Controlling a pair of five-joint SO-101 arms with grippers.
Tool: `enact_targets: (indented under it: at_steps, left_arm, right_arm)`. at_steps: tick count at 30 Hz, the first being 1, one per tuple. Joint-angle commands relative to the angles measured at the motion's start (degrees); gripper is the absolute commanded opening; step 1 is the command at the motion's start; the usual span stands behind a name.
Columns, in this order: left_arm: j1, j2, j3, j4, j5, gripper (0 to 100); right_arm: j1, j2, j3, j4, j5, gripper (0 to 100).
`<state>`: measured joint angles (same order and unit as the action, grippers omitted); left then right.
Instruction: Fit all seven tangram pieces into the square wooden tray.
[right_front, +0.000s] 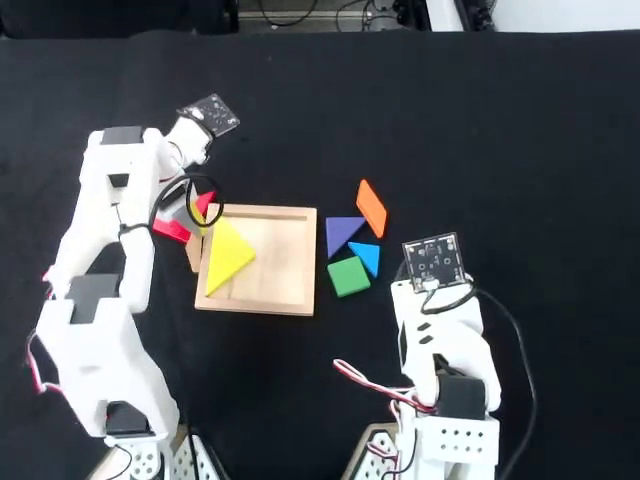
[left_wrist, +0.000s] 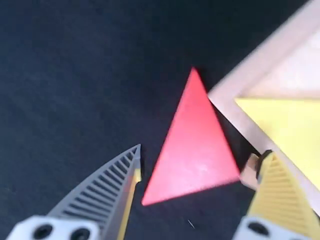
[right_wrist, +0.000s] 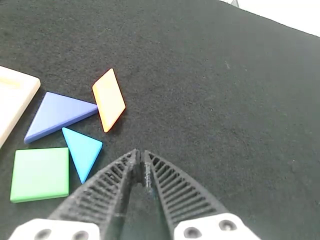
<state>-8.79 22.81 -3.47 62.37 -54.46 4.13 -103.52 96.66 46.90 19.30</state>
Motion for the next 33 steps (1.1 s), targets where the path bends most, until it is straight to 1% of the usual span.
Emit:
enact_targets:
  at_steps: [1,6,11,17,19,25,29,33]
  left_arm:
    - [-1.1,2.6,-8.0,-2.0,-1.6,36]
    - [-0.9,5.8,-13.1,-1.8,-3.0,36]
    - [-1.5,9.9,-13.2,-1.9,-3.4,36]
    - [-5.1,13.2,-13.1,-0.4,-8.9,36]
    - [-6.9,13.5,-13.8,-0.8,-9.7,36]
    - [-12.1,13.9,-18.8,-0.7,-9.0,36]
    - [-13.8,14.0,-19.7,-0.8,-5.2,36]
    - [-14.5,14.0,-19.6,-0.8,-4.8,36]
  right_arm:
    - [0.6,-1.8,0.0,0.3,-0.3,1.5]
    - [0.6,-1.8,0.0,0.3,-0.3,1.5]
    - [0.6,-1.8,0.0,0.3,-0.3,1.5]
    - [0.6,-1.8,0.0,0.3,-0.3,1.5]
    - [0.6,-1.8,0.0,0.3,-0.3,1.5]
    - [0.6,-1.8,0.0,0.3,-0.3,1.5]
    - [0.6,-1.8,0.0,0.3,-0.3,1.5]
    - [0.6,-1.8,0.0,0.3,-0.3,1.5]
